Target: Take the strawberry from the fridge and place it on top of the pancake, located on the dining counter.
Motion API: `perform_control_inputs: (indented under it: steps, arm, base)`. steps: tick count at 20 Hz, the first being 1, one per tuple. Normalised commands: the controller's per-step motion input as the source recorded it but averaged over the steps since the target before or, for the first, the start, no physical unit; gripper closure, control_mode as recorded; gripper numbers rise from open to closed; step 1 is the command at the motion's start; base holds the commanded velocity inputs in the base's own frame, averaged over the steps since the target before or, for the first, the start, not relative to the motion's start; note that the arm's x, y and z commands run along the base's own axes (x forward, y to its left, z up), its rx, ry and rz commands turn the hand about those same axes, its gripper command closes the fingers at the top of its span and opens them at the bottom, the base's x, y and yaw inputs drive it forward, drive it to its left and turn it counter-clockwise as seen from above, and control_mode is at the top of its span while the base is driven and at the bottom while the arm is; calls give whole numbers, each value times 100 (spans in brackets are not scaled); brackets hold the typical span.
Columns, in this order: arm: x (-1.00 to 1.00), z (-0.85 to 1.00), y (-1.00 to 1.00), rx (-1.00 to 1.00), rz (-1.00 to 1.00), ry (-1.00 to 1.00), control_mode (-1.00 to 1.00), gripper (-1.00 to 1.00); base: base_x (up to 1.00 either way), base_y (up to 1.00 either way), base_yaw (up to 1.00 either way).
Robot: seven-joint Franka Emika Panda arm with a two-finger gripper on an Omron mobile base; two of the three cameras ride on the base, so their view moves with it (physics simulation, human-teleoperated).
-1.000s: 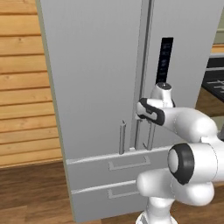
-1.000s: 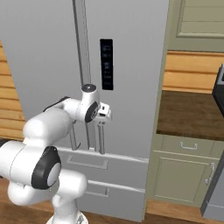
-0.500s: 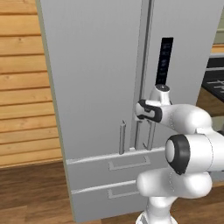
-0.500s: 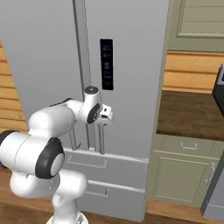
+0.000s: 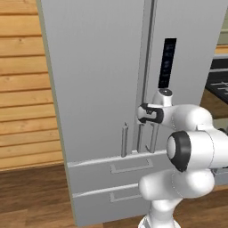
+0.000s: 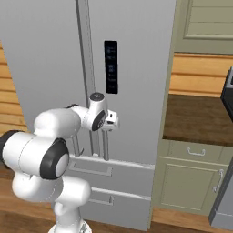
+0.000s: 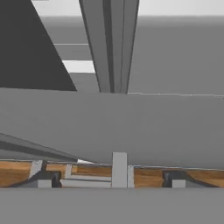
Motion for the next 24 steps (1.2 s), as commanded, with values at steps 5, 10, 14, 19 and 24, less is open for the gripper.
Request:
perform_control_inputs:
  steps: [5,10,14,19,24]
  arm:
    - [-25,-14,0,0,2,-5,-100,100]
    - [-37,-29,-19,0,3,-5,-100,100]
    - [-84,-33,-95,0,16,-22,-100,100]
    - [-66,-26,-100,4,23,-14,-100,100]
    - [-60,-28,-100,12,26,-27,-100,100]
  base:
    - [0,0,0]
    - [0,0,0]
    - [0,0,0]
    - [0,0,0]
    - [0,0,0]
